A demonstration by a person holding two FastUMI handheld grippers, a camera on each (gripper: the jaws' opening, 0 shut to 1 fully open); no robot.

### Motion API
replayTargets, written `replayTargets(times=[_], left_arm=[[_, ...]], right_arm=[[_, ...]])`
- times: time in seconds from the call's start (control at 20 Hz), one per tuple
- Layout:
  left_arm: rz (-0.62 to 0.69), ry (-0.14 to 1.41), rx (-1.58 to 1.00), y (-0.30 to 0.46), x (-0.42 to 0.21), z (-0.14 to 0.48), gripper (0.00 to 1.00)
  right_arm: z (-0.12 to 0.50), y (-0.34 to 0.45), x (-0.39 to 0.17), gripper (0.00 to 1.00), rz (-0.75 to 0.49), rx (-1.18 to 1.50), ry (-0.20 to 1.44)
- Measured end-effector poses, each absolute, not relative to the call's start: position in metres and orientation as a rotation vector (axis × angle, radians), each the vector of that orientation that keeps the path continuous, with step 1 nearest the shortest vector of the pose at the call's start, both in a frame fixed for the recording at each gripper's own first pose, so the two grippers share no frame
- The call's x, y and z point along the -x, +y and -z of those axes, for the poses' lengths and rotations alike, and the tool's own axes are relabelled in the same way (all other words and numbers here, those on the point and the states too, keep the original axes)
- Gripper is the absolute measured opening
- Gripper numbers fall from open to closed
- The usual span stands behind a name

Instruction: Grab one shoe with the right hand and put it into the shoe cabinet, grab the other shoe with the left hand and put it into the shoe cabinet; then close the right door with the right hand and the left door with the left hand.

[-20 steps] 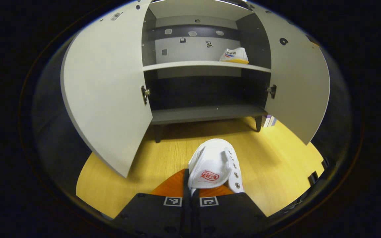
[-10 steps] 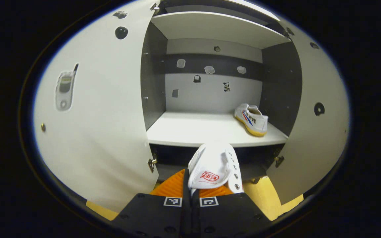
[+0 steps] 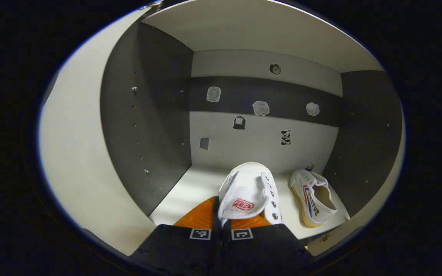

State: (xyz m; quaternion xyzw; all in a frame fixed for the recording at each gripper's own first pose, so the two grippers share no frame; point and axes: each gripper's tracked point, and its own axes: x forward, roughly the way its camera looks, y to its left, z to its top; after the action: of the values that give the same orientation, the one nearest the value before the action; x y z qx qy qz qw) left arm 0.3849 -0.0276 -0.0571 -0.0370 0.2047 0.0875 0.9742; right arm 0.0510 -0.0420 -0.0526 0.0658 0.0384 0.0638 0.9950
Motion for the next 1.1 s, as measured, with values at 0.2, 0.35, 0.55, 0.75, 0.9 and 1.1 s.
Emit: replayTargets(times=[0.2, 0.35, 0.55, 0.75, 0.9, 1.1], left_arm=[[-0.224, 0.489, 0.045, -0.023, -0.433, 0.08, 0.05], [-0.25, 0.535, 0.0, -0.016, -0.459, 0.1, 0.05], [-0.275, 0.569, 0.004, -0.015, -0.469, 0.121, 0.05], [-0.287, 0.602, 0.018, -0.015, -0.467, 0.132, 0.05], [-0.254, 0.611, 0.007, -0.019, -0.47, 0.134, 0.07], [-0.252, 0.591, -0.093, -0.02, -0.464, 0.122, 0.3]], right_arm=[[0.051, -0.051, -0.058, 0.98, -0.148, -0.14, 0.072], [0.051, -0.047, -0.059, 0.96, -0.187, -0.124, 0.063], [0.051, -0.044, -0.061, 0.96, -0.212, -0.145, 0.067], [0.056, -0.044, -0.06, 0.96, -0.209, -0.144, 0.082], [0.056, -0.048, -0.056, 0.97, -0.197, -0.15, 0.084], [0.054, -0.047, -0.052, 0.98, -0.182, -0.164, 0.084]])
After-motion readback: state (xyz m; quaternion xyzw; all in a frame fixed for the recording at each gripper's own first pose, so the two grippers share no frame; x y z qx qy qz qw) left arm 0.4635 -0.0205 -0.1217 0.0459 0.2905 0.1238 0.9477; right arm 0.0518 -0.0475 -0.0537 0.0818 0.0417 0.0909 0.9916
